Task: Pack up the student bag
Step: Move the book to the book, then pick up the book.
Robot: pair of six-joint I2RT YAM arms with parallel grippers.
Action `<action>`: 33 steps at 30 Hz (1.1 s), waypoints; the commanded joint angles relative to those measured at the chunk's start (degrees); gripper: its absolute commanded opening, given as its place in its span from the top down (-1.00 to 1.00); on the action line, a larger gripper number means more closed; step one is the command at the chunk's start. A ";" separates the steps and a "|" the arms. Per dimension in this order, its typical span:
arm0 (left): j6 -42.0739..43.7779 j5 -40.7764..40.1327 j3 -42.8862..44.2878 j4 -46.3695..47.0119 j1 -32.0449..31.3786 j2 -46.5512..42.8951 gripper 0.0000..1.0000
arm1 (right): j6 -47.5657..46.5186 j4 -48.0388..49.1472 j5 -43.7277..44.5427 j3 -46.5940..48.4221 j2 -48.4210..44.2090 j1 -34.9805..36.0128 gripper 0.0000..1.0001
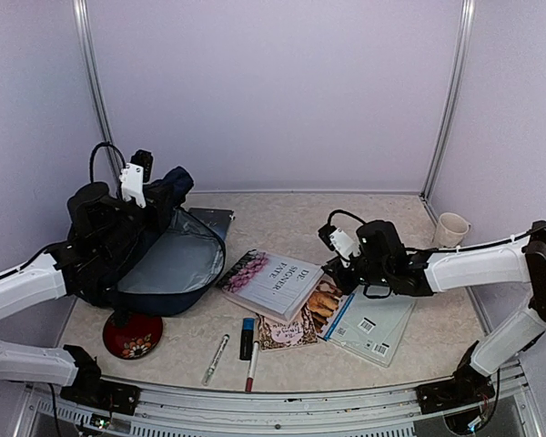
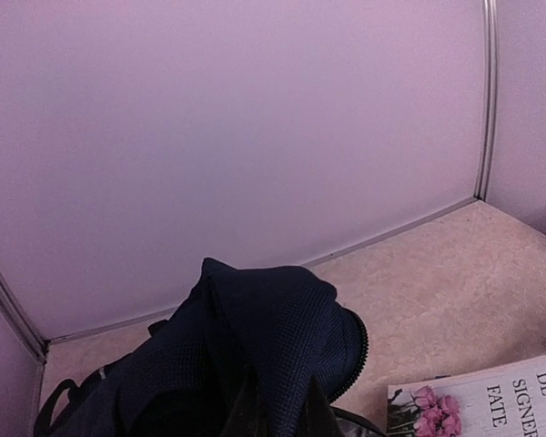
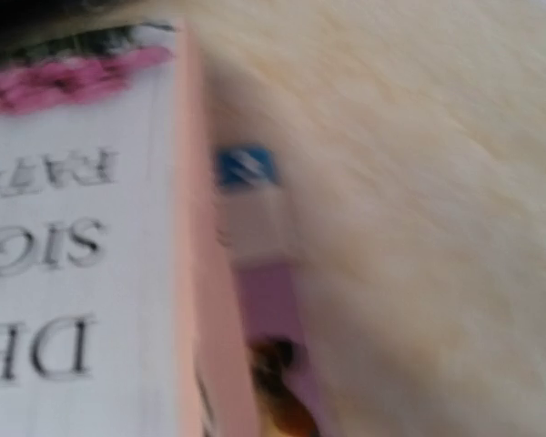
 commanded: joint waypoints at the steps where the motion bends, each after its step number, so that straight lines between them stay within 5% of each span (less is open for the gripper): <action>1: -2.75 9.29 3.76 -0.97 0.34 5.91 1.00 | 2.88 -4.29 -3.50 0.93 2.41 -2.21 0.41; 4: -3.48 11.23 6.40 -2.81 -0.03 9.81 1.00 | 6.31 -7.10 -0.63 2.18 3.85 -3.15 0.11; 8: -3.39 14.00 9.12 -4.71 -1.53 13.68 1.00 | 17.32 -9.50 -5.16 2.09 0.99 -7.17 -0.04; 16: -9.97 23.13 11.68 -7.76 -2.30 18.91 1.00 | 51.32 7.53 -21.87 -6.73 -0.24 -6.85 -0.25; 19: -10.30 24.19 15.58 -13.24 -2.47 22.39 1.00 | 53.38 11.01 -21.75 -5.64 3.73 -5.13 -0.25; 25: -5.24 10.57 15.44 -15.41 -5.49 21.52 1.00 | 57.43 12.33 -22.12 -3.05 10.46 -2.86 -0.21; 29: -1.68 11.82 18.22 -22.43 -6.58 25.06 1.00 | 60.85 12.77 -20.58 -3.65 12.60 -1.92 -0.20; 33: -3.37 17.59 24.28 -27.44 -1.19 31.74 1.00 | 60.36 13.37 -21.92 -0.84 15.81 -1.51 -0.21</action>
